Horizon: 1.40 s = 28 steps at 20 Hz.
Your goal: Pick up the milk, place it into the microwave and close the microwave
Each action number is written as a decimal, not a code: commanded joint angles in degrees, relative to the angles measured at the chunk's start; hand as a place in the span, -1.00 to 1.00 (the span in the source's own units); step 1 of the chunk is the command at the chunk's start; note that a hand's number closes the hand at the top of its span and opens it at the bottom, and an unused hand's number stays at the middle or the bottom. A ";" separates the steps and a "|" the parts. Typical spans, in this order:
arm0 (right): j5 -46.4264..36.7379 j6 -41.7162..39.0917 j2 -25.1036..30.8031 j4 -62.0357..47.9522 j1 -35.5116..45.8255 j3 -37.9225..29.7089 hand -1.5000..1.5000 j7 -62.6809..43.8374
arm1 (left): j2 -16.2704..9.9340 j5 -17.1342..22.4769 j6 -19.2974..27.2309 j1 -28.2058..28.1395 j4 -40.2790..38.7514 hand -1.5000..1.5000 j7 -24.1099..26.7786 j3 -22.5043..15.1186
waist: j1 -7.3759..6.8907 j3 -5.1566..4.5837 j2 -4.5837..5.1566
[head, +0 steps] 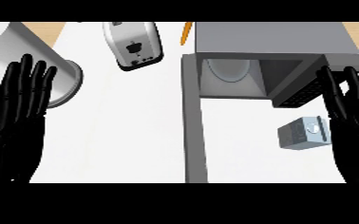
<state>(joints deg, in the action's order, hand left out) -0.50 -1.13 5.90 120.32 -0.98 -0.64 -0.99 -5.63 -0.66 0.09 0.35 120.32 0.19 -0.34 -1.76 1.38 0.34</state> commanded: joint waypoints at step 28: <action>19.97 -13.52 1.94 3.82 -5.67 -6.41 -1.00 -6.90 | 2.44 15.43 -8.05 -17.41 10.36 -1.00 -5.42 7.41 | 1.65 -1.37 -0.34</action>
<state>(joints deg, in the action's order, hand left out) 20.47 -13.64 7.60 129.30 -7.76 -4.20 -10.46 -3.80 15.24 -7.77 -17.64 130.67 -3.80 8.34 -0.23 -0.02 -0.08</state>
